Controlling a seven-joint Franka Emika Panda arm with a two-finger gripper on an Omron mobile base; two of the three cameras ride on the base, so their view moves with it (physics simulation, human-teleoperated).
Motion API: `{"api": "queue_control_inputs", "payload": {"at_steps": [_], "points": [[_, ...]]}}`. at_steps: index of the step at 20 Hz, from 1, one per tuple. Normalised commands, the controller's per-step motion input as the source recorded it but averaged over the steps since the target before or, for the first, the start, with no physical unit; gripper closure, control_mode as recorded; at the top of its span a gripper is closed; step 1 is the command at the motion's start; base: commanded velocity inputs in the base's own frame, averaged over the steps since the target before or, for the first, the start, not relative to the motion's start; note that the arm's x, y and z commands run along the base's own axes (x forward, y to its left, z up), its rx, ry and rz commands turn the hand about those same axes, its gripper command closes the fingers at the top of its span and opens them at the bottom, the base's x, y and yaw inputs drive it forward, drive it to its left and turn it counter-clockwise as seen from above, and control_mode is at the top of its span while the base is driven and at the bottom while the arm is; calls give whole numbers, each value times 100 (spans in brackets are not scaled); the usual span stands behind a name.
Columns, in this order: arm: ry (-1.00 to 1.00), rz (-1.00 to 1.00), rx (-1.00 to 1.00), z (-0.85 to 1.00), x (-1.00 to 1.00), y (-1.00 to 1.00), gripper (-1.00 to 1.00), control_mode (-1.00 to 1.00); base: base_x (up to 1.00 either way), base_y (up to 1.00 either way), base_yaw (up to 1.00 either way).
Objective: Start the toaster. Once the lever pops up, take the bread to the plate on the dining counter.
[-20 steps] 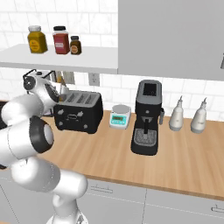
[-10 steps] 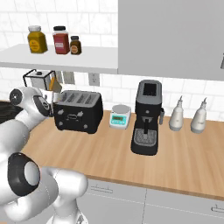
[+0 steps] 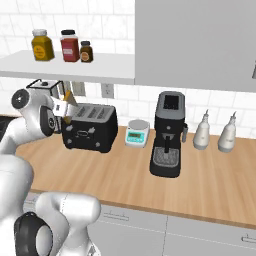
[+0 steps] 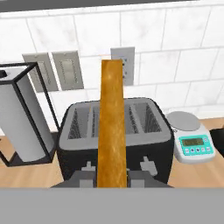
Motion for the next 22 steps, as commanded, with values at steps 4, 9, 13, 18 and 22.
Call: {"api": "queue_control_inputs", "payload": {"at_steps": [4, 9, 13, 18, 22], "points": [[19, -2, 0, 5, -79, -74, 100, -100, 0, 0, 0], [5, 0, 0, -17, -79, -67, 100, -100, 0, 0, 0], [0, 0, 0, -16, -56, -58, 100, -100, 0, 0, 0], [0, 0, 0, 0, -31, -29, 100, -100, 0, 0, 0], [1, 0, 0, -5, -30, -17, 100, -100, 0, 0, 0]]}}
